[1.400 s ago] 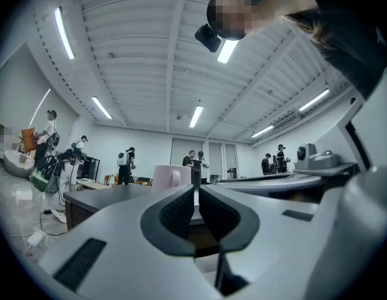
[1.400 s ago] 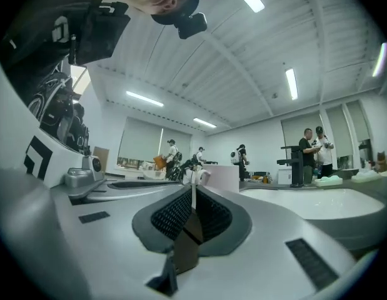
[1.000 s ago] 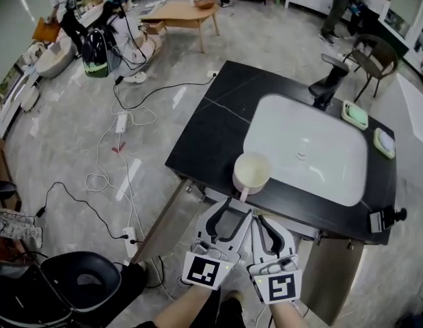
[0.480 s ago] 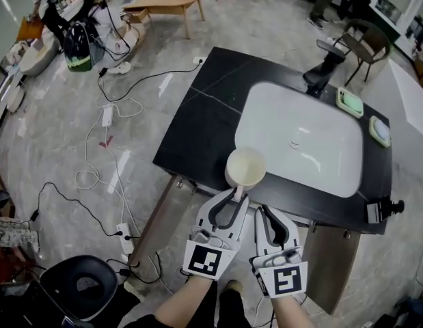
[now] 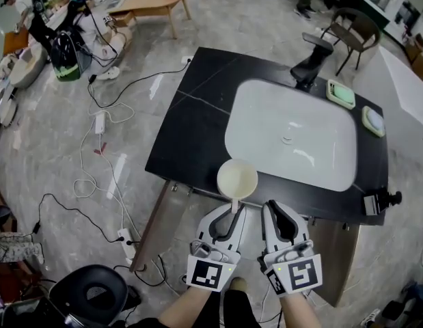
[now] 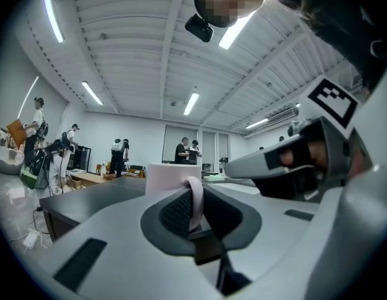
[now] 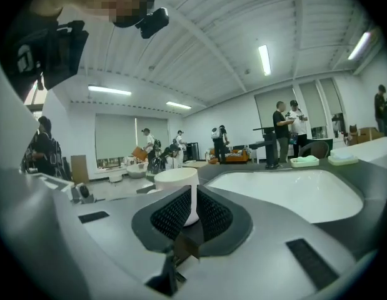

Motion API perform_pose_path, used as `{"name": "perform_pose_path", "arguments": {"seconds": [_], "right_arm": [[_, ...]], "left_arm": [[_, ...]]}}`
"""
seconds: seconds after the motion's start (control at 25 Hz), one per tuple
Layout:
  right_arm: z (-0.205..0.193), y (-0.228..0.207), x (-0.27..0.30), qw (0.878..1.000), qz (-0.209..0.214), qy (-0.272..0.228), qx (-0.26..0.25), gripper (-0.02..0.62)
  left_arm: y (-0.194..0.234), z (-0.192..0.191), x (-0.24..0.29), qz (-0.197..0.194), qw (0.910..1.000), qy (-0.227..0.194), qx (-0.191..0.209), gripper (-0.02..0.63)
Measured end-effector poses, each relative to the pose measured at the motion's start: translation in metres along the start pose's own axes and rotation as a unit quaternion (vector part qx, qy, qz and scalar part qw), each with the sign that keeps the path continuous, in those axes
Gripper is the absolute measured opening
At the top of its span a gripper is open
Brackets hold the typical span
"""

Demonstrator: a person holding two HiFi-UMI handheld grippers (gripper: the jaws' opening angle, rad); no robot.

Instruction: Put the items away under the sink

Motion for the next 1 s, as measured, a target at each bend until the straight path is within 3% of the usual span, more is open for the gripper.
{"name": "perform_pose_path", "arguments": {"seconds": [0.32, 0.36, 0.44, 0.52, 0.64, 0.84, 1.0], "right_arm": [[0.023, 0.008, 0.016, 0.999, 0.029, 0.002, 0.041, 0.047], [0.024, 0.009, 0.020, 0.998, 0.033, 0.011, 0.042, 0.066], [0.022, 0.010, 0.029, 0.997, 0.043, 0.037, 0.052, 0.165], [0.021, 0.012, 0.036, 0.995, 0.047, 0.065, 0.055, 0.166], [0.022, 0.016, 0.041, 0.994, 0.046, 0.092, 0.041, 0.166], [0.031, 0.021, 0.049, 0.990, 0.037, 0.135, -0.023, 0.164], [0.026, 0.021, 0.056, 0.987, 0.044, 0.155, -0.007, 0.163]], "left_arm": [[-0.019, -0.001, -0.013, -0.019, 0.9996, -0.002, -0.021, 0.035], [-0.021, -0.001, -0.013, -0.021, 0.9996, -0.003, -0.018, 0.035], [-0.025, -0.002, -0.015, -0.027, 0.9996, -0.003, -0.009, 0.032], [-0.029, -0.002, -0.017, -0.033, 0.9994, -0.001, 0.002, 0.031], [-0.029, -0.002, -0.017, -0.040, 0.9992, 0.005, 0.007, 0.029], [-0.027, -0.002, -0.017, -0.054, 0.9982, 0.005, 0.026, 0.028], [-0.031, -0.009, -0.018, -0.069, 0.9969, 0.010, 0.037, 0.026]]}}
Point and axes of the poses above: the fingertips, and each gripper's own axes: x forward along the fingers, y to its left, z out of its top, the point moved 9 cm from there along -x, backward along the fingers, and after that the axes turned 4 degrees about z, right-handed, at the moved point
